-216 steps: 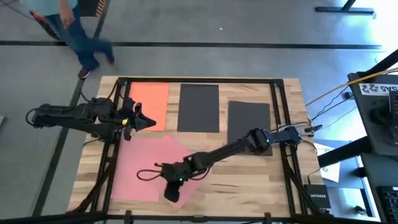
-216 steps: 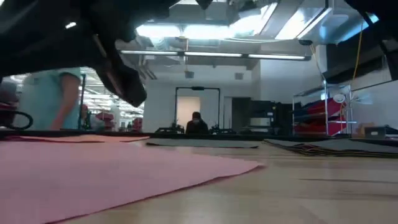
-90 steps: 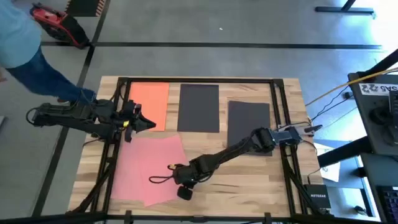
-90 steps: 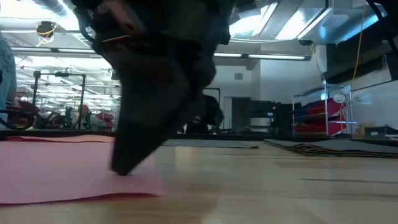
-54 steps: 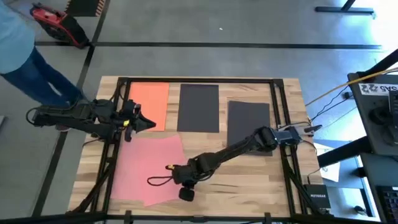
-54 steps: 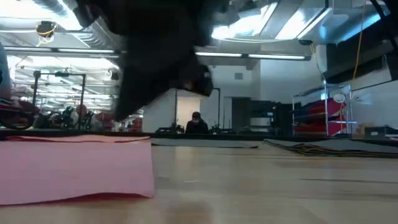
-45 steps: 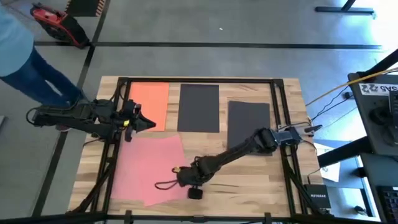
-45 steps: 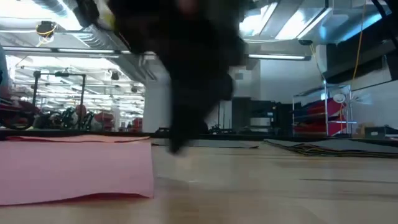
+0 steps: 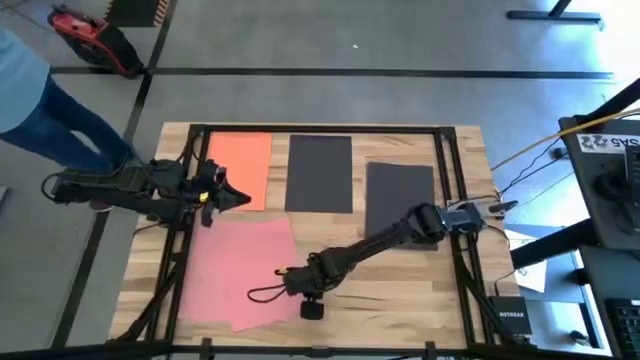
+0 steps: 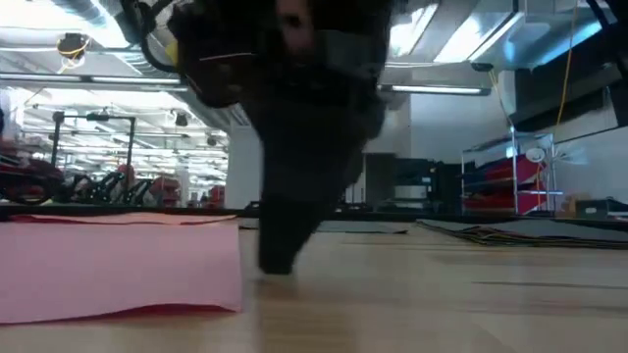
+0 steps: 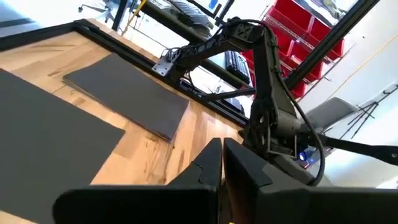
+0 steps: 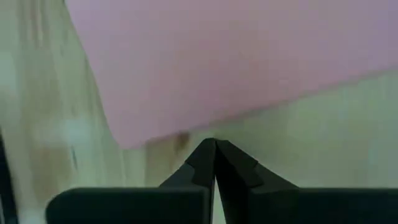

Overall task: Organize paper
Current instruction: Stack the pink color paper on top of the other pink color paper

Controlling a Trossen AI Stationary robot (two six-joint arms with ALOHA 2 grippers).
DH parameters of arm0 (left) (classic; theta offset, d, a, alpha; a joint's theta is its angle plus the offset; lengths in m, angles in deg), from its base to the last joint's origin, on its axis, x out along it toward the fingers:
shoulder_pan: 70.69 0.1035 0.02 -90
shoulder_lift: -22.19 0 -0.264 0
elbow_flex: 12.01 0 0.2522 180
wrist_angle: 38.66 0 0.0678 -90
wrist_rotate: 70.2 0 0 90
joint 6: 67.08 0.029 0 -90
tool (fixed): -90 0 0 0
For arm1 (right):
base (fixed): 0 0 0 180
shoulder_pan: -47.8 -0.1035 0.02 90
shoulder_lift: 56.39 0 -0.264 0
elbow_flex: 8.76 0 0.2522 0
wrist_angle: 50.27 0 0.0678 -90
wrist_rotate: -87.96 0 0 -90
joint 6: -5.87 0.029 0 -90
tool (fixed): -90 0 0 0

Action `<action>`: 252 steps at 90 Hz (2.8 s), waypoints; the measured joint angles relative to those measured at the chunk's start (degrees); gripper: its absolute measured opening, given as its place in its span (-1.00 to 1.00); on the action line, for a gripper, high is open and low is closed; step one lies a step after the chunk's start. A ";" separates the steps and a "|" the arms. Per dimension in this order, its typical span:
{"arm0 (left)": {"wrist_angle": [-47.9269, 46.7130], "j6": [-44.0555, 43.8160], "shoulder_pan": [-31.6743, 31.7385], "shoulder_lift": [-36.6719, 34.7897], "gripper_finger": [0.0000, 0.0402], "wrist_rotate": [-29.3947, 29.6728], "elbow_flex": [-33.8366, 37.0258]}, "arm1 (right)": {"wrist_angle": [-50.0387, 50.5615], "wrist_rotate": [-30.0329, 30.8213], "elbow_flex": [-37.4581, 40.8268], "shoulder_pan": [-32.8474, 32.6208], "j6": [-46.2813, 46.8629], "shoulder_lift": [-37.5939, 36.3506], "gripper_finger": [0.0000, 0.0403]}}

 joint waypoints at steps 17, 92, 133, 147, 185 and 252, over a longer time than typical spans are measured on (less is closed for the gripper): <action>-0.05 -0.04 0.00 0.02 -1.00 0.35 0.00 | -7.17 0.03 -0.03 2.52 -0.49 0.42 -1.00; -0.05 0.13 0.02 0.02 -1.00 0.39 0.02 | -14.75 -2.44 -3.86 2.47 -3.20 5.11 -1.00; -0.07 -0.11 0.00 0.81 -1.00 0.92 0.02 | -15.20 -1.74 -9.96 2.47 -5.61 4.66 -1.00; -0.05 -0.29 0.00 1.15 -1.00 0.93 0.02 | -9.61 8.09 -15.25 4.73 -4.66 3.74 -1.00; -0.44 -2.99 0.08 1.14 -1.00 3.71 0.02 | -8.58 22.70 -12.36 16.03 -2.08 3.76 -1.00; -0.49 -1.77 0.07 1.16 -1.00 4.90 0.02 | -21.70 10.85 -0.48 16.35 4.98 4.04 -1.00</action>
